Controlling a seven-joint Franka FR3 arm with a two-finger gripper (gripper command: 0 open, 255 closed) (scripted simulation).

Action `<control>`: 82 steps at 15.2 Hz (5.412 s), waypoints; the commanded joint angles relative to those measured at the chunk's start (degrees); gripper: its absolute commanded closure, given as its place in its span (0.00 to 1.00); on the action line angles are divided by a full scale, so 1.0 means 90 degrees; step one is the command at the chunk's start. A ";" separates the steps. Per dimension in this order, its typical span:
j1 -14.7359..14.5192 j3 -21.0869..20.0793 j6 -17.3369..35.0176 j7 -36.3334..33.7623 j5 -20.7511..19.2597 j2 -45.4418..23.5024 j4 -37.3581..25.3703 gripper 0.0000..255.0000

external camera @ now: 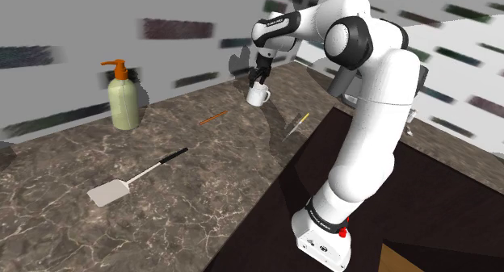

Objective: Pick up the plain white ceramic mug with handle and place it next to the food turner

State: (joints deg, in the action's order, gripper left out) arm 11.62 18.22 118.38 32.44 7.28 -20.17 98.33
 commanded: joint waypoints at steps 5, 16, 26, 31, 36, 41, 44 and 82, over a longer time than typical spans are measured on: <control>0.0036 -0.0049 0.0385 0.0067 0.0110 -0.0300 0.0093 0.00; 0.0043 -0.0061 0.0494 0.0083 0.0134 -0.0361 0.0143 1.00; 0.0034 -0.0046 0.0354 0.0063 0.0103 -0.0287 0.0074 1.00; 0.0019 -0.0015 -0.0008 0.0017 0.0034 -0.0124 -0.0133 1.00; 0.0011 0.0009 -0.0381 -0.0022 -0.0025 0.0012 -0.0378 1.00; 0.0010 0.0029 -0.0766 -0.0055 -0.0071 0.0115 -0.0665 1.00; 0.0012 0.0038 -0.1003 -0.0071 -0.0093 0.0162 -0.0859 1.00; -0.2227 -0.1338 -0.1603 -0.3808 -0.0776 0.1562 -0.0164 1.00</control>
State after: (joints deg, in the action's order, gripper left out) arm -7.74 6.70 103.92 -0.49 0.43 -6.39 96.59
